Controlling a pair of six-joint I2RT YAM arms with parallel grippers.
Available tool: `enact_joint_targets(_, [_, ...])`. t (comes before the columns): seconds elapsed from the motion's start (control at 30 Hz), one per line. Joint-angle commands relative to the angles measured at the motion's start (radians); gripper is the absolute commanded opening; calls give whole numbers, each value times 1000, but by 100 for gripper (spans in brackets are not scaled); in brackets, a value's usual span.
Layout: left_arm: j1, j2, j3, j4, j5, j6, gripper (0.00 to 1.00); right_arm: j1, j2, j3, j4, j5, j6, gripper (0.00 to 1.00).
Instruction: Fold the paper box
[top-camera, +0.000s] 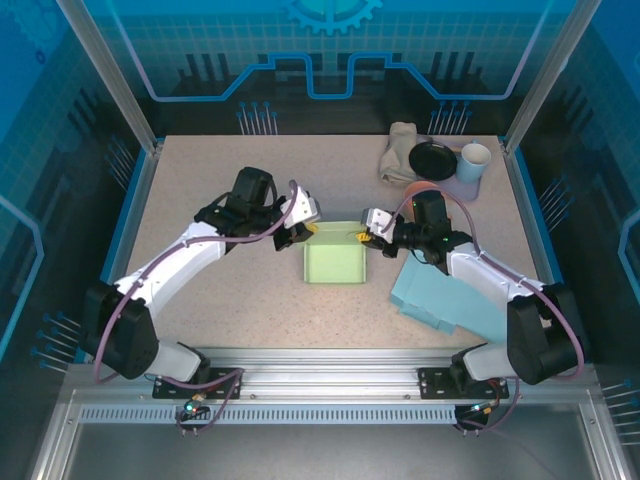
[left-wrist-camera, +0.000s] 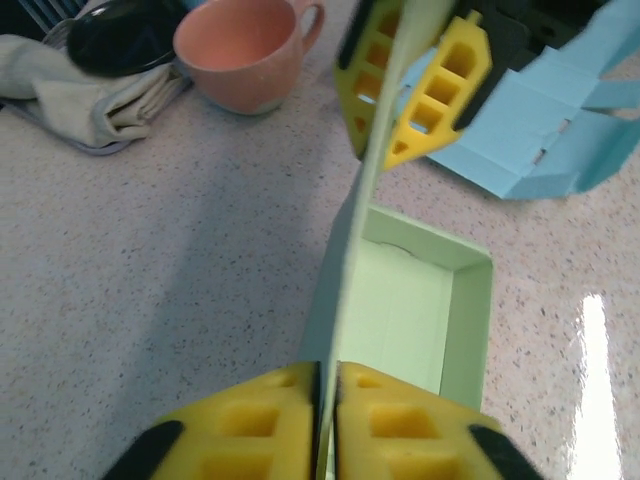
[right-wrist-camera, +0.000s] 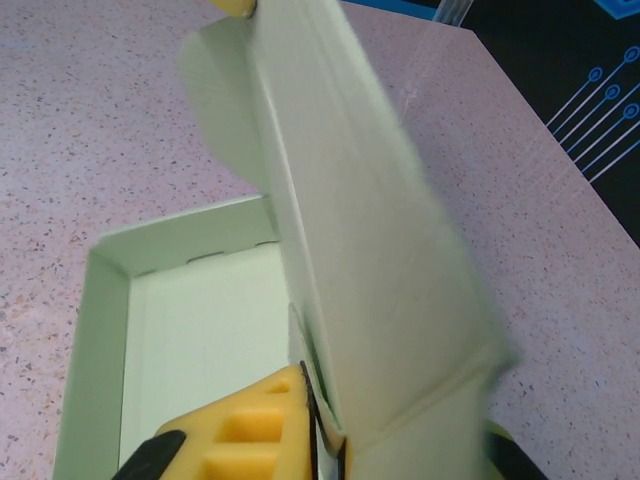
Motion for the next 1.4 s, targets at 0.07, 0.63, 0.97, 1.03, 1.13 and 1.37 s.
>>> enact_joint_targets(0.07, [-3, -110, 2, 222, -218, -308, 34, 13, 24, 17, 35, 15, 30, 7])
enact_joint_targets(0.63, [215, -93, -147, 302, -431, -1430, 88, -4, 57, 11, 70, 31, 46, 6])
enact_joint_targets(0.97, [173, 150, -43, 326, -235, -1690, 89, -7, 64, 15, 65, 38, 43, 6])
enact_joint_targets(1.03, [149, 165, -23, 296, -234, -1695, 89, -7, 68, 17, 65, 35, 43, 6])
enact_joint_targets(1.13, [106, 172, -8, 277, -254, -1698, 88, -7, 71, 17, 65, 43, 43, 6])
enact_joint_targets(1.37, [43, 165, -4, 265, -294, -1686, 83, 6, 86, 19, 73, 94, 38, 6])
